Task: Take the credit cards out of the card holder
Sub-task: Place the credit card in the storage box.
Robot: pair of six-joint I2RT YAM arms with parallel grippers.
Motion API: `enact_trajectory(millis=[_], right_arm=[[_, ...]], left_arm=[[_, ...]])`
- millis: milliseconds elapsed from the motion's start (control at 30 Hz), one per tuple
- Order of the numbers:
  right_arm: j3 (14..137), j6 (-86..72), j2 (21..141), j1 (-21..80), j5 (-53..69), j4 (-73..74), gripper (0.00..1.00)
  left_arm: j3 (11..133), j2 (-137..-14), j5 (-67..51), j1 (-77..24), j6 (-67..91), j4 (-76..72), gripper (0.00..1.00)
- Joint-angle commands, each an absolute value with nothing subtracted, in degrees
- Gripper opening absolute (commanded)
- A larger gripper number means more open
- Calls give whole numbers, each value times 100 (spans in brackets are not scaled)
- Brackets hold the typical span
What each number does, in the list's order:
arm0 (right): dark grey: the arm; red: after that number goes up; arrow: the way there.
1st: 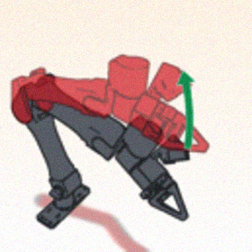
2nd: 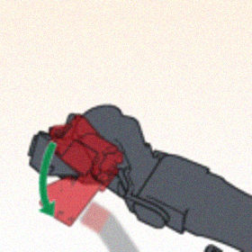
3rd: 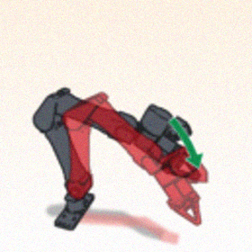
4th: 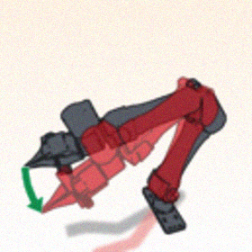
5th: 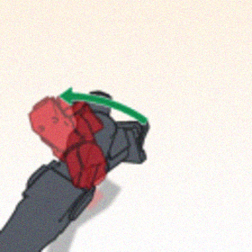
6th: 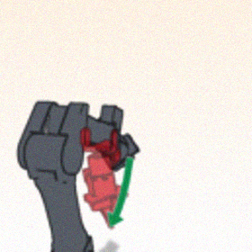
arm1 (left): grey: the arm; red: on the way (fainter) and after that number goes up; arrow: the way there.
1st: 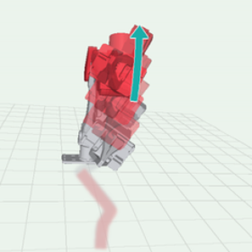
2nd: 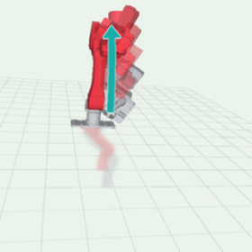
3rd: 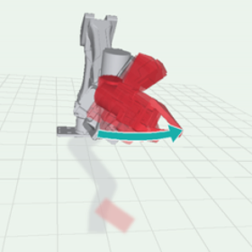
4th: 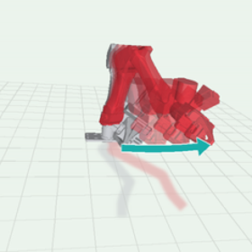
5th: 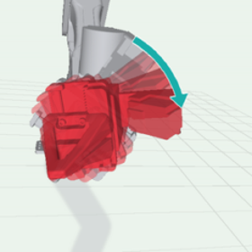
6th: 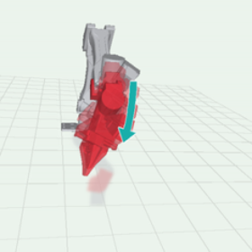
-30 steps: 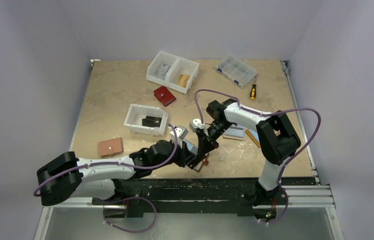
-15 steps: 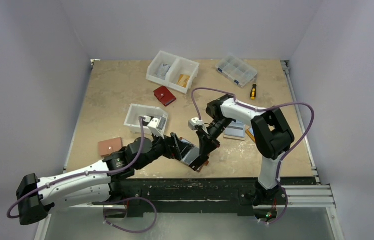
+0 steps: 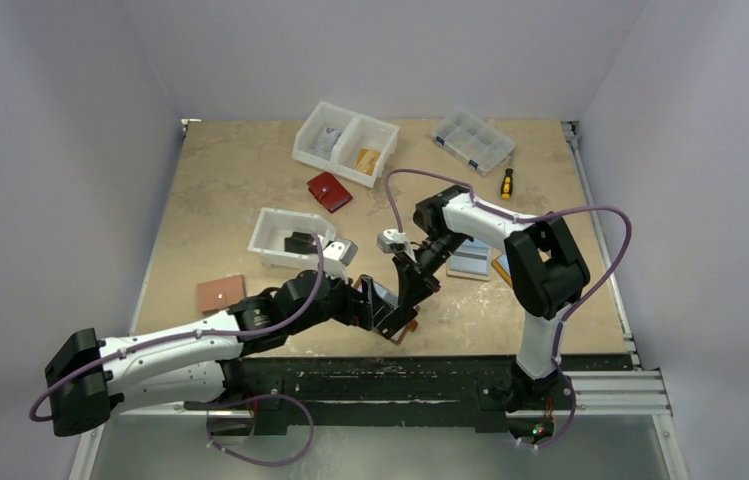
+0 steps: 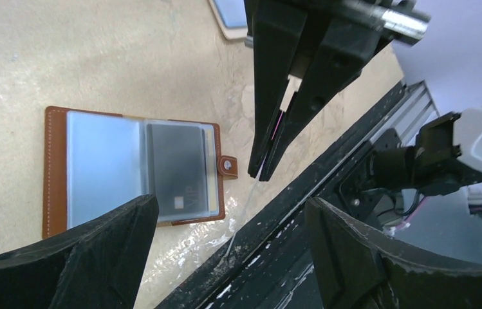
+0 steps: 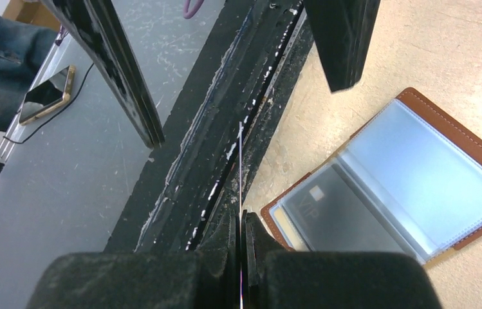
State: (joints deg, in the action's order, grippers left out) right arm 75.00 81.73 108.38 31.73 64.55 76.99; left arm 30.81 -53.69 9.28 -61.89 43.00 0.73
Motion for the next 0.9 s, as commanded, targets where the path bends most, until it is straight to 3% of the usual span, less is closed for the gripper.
enact_trajectory(millis=[0, 200, 633, 700, 800, 867], right_arm=[[7680, 8121, 10709, 3121, 6723, 7813, 0], [7681, 8121, 10731, 3092, 6725, 7814, 0], [7695, 8097, 10815, 3008, 6689, 7813, 0], [7698, 8095, 10813, 2995, 6688, 7813, 0], [7685, 8095, 10803, 2985, 6688, 7813, 0], [7683, 8087, 10795, 2980, 6688, 7809, 1]], left_arm=[[3241, -5799, 464, -6170, 3914, -640, 90], [3212, -6349, 141, -6170, 3573, -1053, 84], [2938, -6829, -782, -6128, 3452, -1542, 39], [2950, -6882, -803, -6105, 3388, -1465, 30], [2996, -6995, -881, -6038, 3291, -1362, 2], [3050, -7022, -888, -6006, 3234, -1256, 0]])
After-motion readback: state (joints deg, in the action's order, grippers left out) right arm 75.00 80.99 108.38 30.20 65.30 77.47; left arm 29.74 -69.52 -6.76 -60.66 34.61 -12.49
